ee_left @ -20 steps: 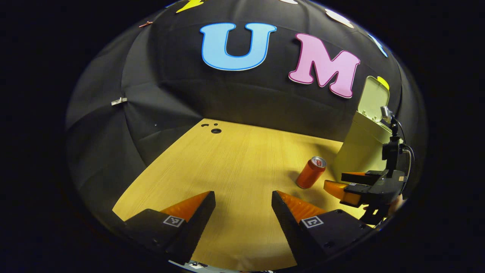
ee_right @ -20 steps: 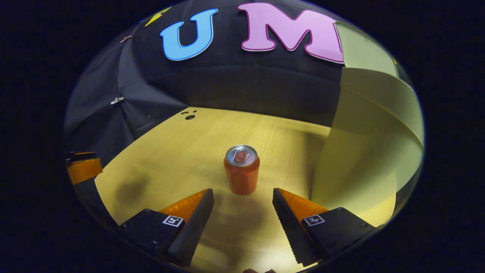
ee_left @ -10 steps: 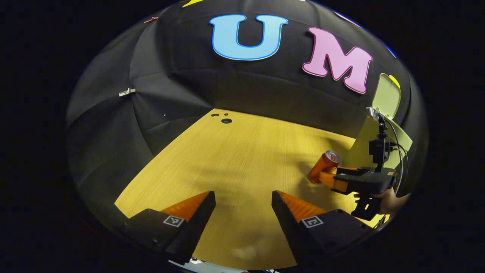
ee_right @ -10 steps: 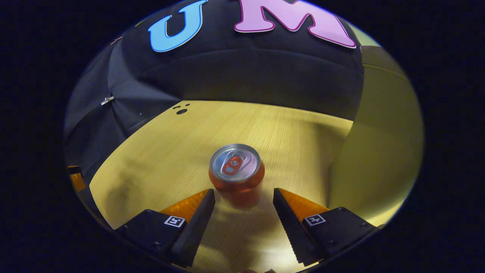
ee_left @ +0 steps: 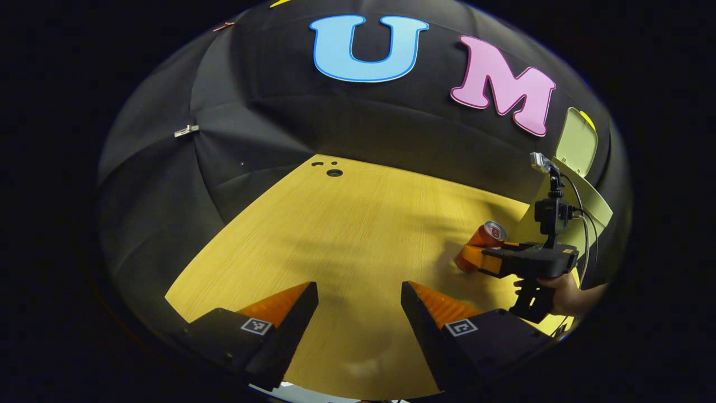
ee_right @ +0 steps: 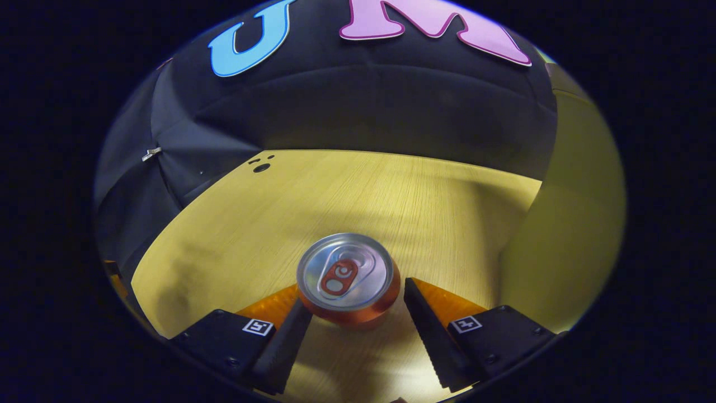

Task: Press the lid of the desktop garbage bin to open it, pick up the crumpled paper on the desktop and throw it into the bin, then pick up the pop can on the desktop and drop it into the bin, and finally close the garbage bin lid.

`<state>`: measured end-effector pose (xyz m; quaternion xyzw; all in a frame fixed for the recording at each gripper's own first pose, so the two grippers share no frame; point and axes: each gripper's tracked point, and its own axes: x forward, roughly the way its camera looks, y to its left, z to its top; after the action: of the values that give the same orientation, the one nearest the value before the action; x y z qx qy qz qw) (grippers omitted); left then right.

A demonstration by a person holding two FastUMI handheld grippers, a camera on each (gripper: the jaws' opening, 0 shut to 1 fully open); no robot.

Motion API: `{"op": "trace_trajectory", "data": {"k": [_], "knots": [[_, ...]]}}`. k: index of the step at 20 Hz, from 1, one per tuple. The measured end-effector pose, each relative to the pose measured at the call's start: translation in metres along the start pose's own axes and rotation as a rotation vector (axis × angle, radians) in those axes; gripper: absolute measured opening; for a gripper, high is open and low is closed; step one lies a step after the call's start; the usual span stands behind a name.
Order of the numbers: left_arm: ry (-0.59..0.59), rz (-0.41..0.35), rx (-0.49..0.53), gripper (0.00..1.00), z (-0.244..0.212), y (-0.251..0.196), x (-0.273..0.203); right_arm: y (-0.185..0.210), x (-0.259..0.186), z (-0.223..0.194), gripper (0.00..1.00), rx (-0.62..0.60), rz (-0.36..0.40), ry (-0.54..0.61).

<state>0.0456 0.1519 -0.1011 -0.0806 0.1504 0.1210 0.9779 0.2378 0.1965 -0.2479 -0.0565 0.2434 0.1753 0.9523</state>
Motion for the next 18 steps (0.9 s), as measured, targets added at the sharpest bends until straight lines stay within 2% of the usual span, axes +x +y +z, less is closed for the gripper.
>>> {"op": "trace_trajectory", "data": {"k": [1, 2, 4, 11, 18], "knots": [[0.001, 0.0, -0.003, 0.96, -0.001, -0.001, 0.0, 0.001, 0.001, 0.0, 0.99, 0.004, 0.001, 0.0], [0.002, 0.001, -0.006, 0.96, -0.002, -0.001, -0.001, -0.001, 0.004, 0.001, 0.91, 0.007, -0.006, -0.001], [0.004, 0.0, -0.01, 0.96, -0.004, 0.0, -0.003, -0.001, 0.001, 0.003, 0.84, 0.01, -0.004, 0.003], [-0.019, -0.01, -0.011, 0.96, -0.005, 0.002, -0.019, 0.002, -0.034, 0.024, 0.83, -0.062, -0.018, -0.055], [-0.075, -0.061, 0.006, 0.96, -0.001, 0.001, -0.042, 0.013, -0.109, 0.078, 0.83, -0.101, -0.026, -0.177]]}}
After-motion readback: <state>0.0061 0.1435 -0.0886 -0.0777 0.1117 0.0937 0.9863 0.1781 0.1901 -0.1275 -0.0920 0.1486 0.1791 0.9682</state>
